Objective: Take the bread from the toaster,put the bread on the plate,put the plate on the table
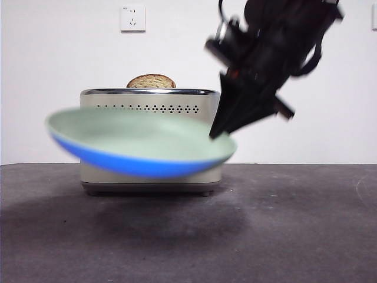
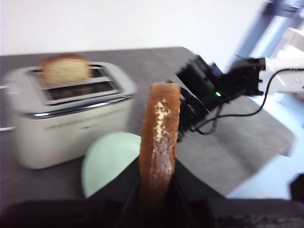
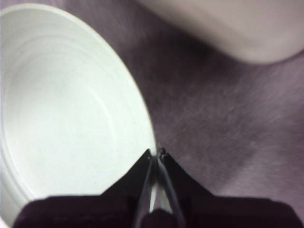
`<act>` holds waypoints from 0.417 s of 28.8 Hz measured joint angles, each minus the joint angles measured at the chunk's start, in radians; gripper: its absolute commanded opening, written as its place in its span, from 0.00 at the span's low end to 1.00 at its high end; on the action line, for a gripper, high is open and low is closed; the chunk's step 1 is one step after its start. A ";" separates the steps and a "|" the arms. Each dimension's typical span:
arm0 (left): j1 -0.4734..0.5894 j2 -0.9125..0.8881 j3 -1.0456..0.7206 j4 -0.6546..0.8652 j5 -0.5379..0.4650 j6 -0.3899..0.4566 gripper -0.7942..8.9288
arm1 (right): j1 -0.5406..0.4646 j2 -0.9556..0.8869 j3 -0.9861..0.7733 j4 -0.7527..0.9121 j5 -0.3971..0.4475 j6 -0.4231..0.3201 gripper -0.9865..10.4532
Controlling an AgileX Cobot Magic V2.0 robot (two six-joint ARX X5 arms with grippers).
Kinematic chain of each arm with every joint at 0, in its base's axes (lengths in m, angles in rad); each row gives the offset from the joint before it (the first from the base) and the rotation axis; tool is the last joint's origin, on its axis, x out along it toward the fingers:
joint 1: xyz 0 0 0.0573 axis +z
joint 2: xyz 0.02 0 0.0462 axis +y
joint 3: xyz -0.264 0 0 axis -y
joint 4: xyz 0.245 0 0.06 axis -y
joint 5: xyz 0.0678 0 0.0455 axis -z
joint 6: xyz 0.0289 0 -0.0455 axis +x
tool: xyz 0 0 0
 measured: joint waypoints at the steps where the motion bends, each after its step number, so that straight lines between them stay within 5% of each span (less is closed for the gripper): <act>1: 0.000 0.032 0.000 0.013 0.031 -0.001 0.07 | 0.000 -0.027 0.000 -0.009 0.023 0.002 0.08; 4: 0.000 0.136 0.000 0.045 0.091 0.002 0.07 | 0.000 -0.092 0.000 -0.034 0.085 0.002 0.08; 12: 0.000 0.489 0.000 0.174 0.391 0.053 0.07 | -0.021 -0.158 0.000 -0.115 0.090 0.001 0.08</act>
